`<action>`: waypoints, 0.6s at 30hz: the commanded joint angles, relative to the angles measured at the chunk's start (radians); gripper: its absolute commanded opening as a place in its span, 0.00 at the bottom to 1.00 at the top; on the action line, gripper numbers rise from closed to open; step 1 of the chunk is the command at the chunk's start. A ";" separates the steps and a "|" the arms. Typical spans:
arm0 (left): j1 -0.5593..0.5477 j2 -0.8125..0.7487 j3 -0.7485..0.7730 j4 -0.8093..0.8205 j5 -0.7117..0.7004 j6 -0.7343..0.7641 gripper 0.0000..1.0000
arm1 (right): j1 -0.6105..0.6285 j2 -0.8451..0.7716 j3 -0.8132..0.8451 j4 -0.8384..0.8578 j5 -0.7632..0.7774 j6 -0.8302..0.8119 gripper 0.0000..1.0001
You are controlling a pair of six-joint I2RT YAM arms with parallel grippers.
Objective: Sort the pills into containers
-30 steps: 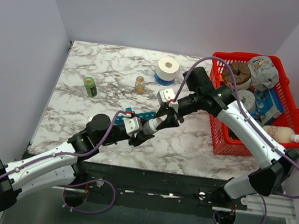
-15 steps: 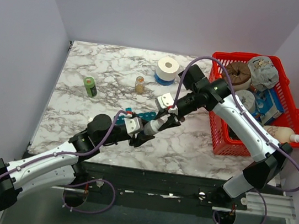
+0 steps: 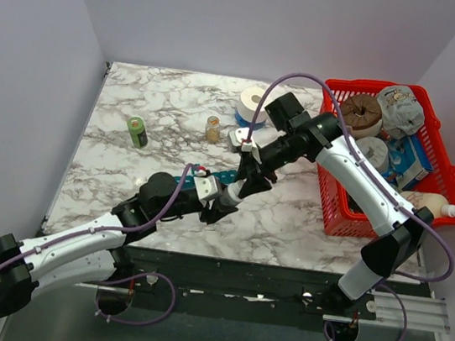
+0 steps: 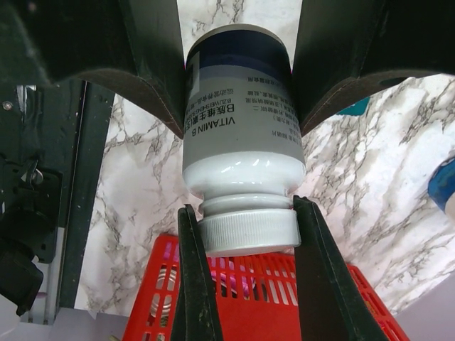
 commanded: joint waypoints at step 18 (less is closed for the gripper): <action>-0.002 -0.020 -0.040 0.019 -0.013 -0.004 0.00 | 0.084 -0.093 0.031 0.082 0.141 0.168 0.88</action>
